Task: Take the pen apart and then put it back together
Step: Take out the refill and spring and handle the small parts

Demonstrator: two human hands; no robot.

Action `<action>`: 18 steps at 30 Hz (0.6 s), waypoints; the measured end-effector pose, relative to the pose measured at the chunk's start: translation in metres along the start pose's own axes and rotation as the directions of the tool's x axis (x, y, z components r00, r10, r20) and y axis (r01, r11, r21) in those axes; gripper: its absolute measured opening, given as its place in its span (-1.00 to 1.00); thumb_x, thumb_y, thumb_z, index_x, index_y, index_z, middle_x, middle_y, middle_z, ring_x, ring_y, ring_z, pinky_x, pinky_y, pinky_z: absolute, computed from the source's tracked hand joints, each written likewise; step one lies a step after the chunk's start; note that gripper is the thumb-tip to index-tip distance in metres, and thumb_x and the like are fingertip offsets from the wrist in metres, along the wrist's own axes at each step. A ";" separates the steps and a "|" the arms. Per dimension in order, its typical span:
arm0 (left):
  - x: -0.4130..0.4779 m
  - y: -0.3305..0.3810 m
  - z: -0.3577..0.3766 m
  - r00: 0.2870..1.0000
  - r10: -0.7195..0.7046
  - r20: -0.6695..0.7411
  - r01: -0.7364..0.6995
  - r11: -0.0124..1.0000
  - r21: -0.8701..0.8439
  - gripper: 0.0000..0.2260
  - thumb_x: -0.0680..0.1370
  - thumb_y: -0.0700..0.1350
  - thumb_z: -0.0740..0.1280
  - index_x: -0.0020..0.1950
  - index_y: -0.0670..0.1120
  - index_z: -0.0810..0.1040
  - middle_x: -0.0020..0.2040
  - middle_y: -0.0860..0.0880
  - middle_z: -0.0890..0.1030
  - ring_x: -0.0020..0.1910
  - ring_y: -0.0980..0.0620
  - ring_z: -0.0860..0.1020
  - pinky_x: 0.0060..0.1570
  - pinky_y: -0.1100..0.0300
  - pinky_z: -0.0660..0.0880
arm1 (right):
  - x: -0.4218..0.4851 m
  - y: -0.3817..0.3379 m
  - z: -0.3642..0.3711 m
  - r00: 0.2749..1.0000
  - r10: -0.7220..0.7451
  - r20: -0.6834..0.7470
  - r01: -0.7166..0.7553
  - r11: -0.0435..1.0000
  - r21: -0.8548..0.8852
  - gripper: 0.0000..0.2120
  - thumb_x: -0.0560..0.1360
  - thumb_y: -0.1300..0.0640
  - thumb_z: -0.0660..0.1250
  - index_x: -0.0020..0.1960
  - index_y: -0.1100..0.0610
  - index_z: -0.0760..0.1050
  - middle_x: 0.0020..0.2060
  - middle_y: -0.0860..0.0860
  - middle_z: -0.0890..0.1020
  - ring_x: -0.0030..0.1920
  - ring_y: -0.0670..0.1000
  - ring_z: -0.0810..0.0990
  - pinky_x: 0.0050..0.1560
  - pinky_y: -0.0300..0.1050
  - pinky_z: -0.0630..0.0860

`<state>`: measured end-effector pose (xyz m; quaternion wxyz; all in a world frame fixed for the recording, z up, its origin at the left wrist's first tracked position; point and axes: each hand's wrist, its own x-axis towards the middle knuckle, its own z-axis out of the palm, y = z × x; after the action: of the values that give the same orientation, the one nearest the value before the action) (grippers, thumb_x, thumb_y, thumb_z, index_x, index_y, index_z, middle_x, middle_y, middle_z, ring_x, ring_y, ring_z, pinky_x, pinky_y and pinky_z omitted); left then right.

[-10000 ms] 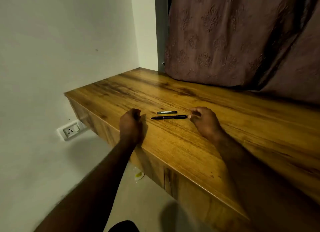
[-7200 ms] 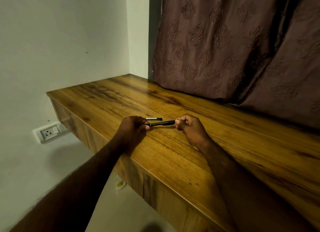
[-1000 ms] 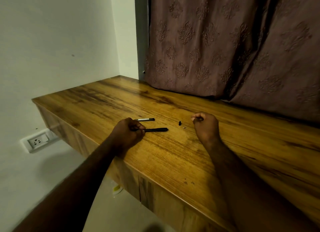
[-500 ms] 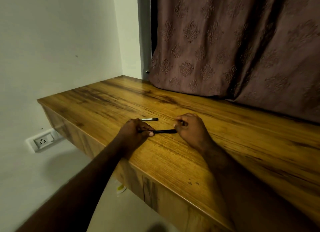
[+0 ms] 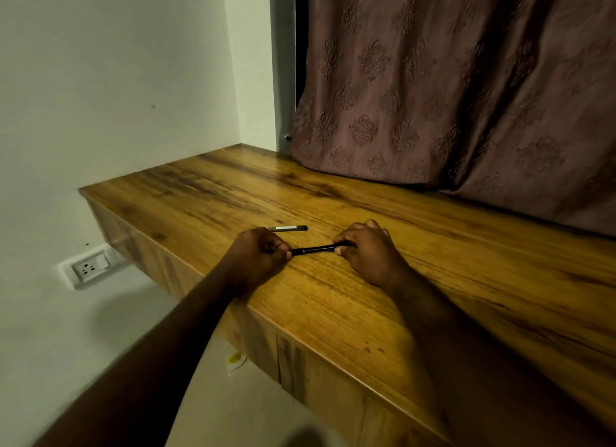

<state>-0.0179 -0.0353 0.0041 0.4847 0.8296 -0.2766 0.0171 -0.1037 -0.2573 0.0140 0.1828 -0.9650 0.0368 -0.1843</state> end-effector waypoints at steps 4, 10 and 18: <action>0.009 -0.003 -0.008 0.975 -0.148 -0.164 0.124 0.981 -0.148 -0.70 0.41 -0.08 0.49 0.11 -0.09 0.57 -0.06 -0.12 0.63 -0.09 -0.03 0.61 -0.12 0.18 0.56 | -0.001 0.002 -0.015 0.913 0.177 -0.367 -0.017 0.917 0.398 -0.75 0.48 0.08 0.39 0.16 0.04 0.55 0.15 -0.03 0.46 0.00 -0.09 0.48 0.05 -0.22 0.46; 0.024 -0.008 -0.018 0.950 -0.194 -0.244 0.191 0.981 -0.036 -0.65 0.48 -0.17 0.42 0.26 -0.17 0.53 0.10 -0.17 0.58 0.10 -0.10 0.56 0.06 0.16 0.45 | -0.002 0.021 -0.025 0.629 0.627 -0.459 -0.104 0.653 0.750 -0.80 0.54 0.13 0.30 -0.22 0.18 0.47 -0.36 0.03 0.51 -0.38 -0.05 0.40 -0.35 -0.24 0.38; 0.038 -0.001 -0.004 0.992 0.124 0.025 -0.120 0.858 0.500 -0.70 0.44 0.11 0.19 -0.05 -0.03 0.60 -0.12 -0.09 0.60 -0.12 -0.15 0.60 -0.14 0.02 0.56 | 0.001 0.017 -0.013 0.822 0.479 -0.307 -0.091 0.644 0.760 -0.68 0.55 0.18 0.28 -0.34 0.31 0.45 -0.49 0.10 0.48 -0.43 0.02 0.41 -0.35 -0.18 0.35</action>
<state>0.0155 -0.0484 0.0169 0.2520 0.9077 -0.3126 0.1222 -0.1076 -0.2779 0.0198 0.5558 -0.7181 0.1636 -0.3855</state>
